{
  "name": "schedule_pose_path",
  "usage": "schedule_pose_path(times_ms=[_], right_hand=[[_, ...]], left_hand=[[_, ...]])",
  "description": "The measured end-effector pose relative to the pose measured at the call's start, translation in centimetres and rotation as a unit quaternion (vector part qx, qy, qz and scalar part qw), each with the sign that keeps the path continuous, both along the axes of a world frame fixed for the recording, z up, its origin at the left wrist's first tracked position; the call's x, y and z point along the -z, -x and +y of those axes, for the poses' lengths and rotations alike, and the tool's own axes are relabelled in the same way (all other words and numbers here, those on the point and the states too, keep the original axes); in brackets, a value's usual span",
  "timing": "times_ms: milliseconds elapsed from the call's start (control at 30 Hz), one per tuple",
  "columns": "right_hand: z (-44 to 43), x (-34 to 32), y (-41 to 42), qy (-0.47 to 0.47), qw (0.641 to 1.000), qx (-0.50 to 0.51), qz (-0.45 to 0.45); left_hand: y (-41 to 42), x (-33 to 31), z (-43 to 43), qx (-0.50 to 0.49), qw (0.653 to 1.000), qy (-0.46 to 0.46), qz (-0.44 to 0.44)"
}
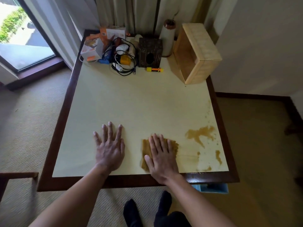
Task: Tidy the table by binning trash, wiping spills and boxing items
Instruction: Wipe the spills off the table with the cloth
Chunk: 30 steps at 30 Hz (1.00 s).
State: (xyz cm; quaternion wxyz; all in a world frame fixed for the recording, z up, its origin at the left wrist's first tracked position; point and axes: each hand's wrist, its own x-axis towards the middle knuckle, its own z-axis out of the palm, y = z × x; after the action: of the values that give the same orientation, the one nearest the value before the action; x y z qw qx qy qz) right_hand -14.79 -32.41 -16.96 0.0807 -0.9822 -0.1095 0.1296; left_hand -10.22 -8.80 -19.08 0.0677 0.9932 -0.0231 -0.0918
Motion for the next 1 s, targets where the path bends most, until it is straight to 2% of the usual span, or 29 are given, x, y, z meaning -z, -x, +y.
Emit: schedule_pose_path(times_ms=[133, 267, 367, 467, 533, 600, 700, 867, 1000], right_hand=[[-2.8, 0.0, 1.0, 0.005, 0.999, -0.031, 0.009], [-11.1, 0.0, 2.9, 0.029, 0.999, 0.002, 0.015], [-18.6, -0.3, 3.5, 0.041, 0.995, 0.086, 0.012], [-19.4, -0.2, 3.4, 0.047, 0.985, 0.167, 0.008], [-17.2, 0.0, 3.4, 0.018, 0.989, 0.144, 0.007], [-15.9, -0.1, 3.6, 0.007, 0.997, 0.078, 0.009], [-17.5, -0.2, 2.9, 0.005, 0.999, 0.052, 0.006], [-21.1, -0.1, -4.1, 0.0, 0.992, 0.13, -0.002], [-23.6, 0.5, -14.0, 0.009, 0.993, 0.115, -0.018]], left_hand=[[0.3, -0.3, -1.0, 0.002, 1.0, -0.022, 0.005], [1.4, -0.8, -5.1, 0.038, 0.999, 0.028, 0.015], [1.5, -1.3, -9.9, 0.049, 0.997, 0.046, 0.027], [1.0, -1.5, -12.8, 0.041, 0.998, 0.039, 0.04], [0.7, -1.3, -13.8, 0.036, 0.998, 0.033, 0.037], [0.6, -1.1, -14.1, 0.024, 0.999, 0.027, 0.033], [0.7, -0.8, -14.2, 0.013, 0.999, 0.018, 0.027], [1.0, -0.7, -14.2, 0.02, 0.999, 0.029, 0.016], [0.7, -0.4, -14.3, 0.015, 0.999, 0.023, 0.015]])
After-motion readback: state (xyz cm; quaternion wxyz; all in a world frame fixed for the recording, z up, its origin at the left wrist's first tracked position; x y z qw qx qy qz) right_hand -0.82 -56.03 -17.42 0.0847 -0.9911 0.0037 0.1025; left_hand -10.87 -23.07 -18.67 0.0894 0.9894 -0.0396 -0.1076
